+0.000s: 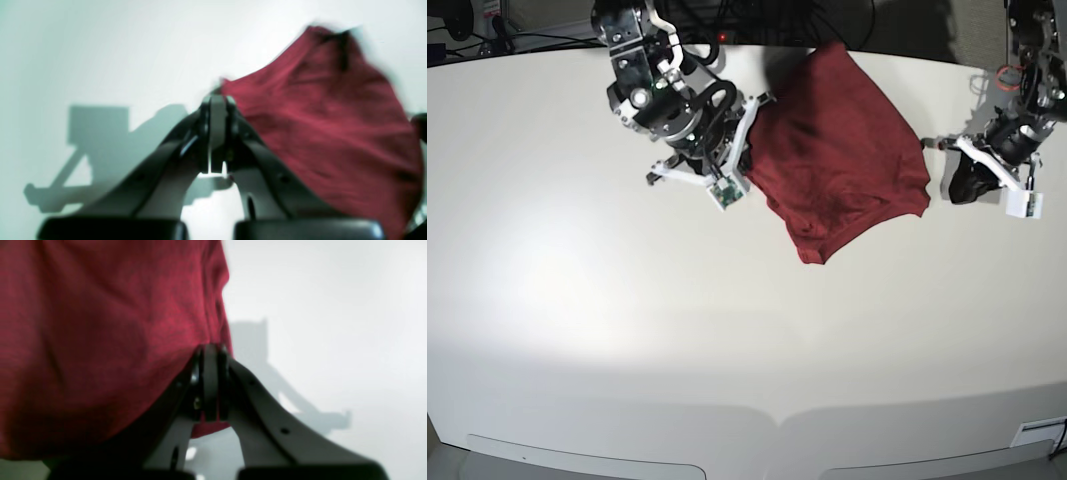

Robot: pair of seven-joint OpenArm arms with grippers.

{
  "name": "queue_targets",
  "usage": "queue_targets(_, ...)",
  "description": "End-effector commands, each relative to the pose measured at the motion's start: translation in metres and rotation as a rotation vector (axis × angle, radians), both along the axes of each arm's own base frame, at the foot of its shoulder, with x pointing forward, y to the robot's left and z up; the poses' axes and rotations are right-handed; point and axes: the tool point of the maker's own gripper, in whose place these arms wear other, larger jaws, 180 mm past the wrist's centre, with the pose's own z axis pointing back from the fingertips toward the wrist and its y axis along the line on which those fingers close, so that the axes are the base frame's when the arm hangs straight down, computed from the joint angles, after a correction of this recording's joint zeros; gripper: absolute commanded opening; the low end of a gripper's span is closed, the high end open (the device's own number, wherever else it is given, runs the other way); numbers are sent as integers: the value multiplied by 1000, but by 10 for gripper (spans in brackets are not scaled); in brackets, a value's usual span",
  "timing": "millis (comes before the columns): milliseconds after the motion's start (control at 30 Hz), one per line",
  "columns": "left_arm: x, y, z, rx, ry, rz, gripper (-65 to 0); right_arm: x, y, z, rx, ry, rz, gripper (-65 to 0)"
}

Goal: Fold the T-shirt properly
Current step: 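Hold the bundle corners with both grippers and square the folded shirt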

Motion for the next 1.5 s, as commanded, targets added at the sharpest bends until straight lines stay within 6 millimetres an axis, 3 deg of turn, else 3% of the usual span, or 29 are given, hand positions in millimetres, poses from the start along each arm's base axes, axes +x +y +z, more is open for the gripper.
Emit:
queue_targets(0,-6,0,7,-2,-10,-3,-650,9,2,18,26,-59,0,-650)
queue_targets(100,-37,-14,6,-89,31,-7,-650,12,-1,27,19,-76,-6,-650)
queue_targets(300,-95,-48,-18,-226,148,59,-650,8,-11,19,-29,-55,-2,-650)
queue_targets(400,-112,-80,-20,-300,148,45,-650,9,-23,15,-102,-69,0,-650)
queue_targets(500,-117,-96,-26,-296,158,53,-650,8,-35,10,-148,-67,5,-650)
queue_targets(700,-110,-95,-23,-289,117,74,-650,1,-62,-4,-231,-33,24,-650)
queue_targets(833,-96,-93,-22,-260,85,66,-650,-18,-65,-23,-211,45,34,-650)
queue_targets(967,-77,-82,-32,-216,80,111,-650,-35,-56,-28,-159,42,44,-650)
queue_targets(1133,-62,-82,-54,-238,109,124,-650,-57,-45,-36,-140,79,75,-650)
queue_targets(1300,-50,-80,-88,-198,169,120,-650,-66,-25,-35,-104,74,126,-650)
queue_targets(1467,-20,-67,-98,-117,149,101,-650,-79,-1,-34,-76,81,194,-650)
